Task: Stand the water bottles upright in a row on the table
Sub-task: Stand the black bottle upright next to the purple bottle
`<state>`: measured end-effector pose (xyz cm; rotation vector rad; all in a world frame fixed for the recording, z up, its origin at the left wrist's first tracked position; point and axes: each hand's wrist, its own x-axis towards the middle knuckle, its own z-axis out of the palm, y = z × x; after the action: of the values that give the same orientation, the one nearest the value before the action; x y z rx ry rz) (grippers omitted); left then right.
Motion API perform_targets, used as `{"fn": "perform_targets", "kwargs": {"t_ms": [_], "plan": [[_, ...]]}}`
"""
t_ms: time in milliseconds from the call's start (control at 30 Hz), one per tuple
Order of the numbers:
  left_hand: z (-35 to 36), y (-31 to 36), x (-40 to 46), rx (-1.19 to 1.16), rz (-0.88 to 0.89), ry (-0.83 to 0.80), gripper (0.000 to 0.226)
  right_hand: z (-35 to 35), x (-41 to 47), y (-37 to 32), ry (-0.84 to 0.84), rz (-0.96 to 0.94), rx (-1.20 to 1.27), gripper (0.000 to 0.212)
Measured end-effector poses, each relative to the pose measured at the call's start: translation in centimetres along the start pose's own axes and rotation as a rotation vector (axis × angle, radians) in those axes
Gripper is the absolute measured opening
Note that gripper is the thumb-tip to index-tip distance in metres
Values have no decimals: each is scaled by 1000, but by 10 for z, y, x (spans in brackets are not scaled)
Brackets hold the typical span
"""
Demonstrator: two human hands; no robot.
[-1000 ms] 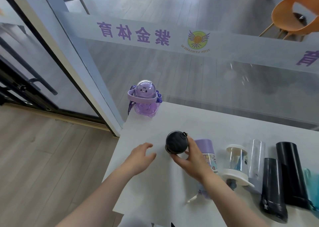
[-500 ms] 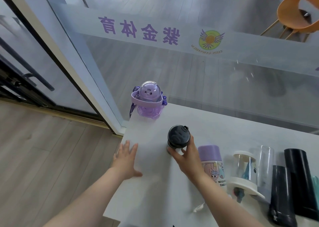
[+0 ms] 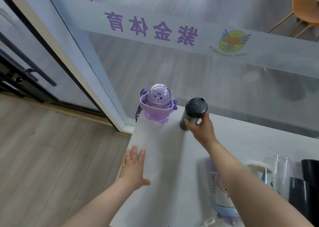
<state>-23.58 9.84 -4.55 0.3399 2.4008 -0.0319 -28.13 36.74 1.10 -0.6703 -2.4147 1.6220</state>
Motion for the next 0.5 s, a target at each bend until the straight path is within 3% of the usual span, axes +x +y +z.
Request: {"fn": "perform_targets", "kwargs": {"t_ms": [500], "plan": [[0, -2, -2, 6, 11, 30, 123, 1, 44, 0, -63, 10, 40, 70]]}}
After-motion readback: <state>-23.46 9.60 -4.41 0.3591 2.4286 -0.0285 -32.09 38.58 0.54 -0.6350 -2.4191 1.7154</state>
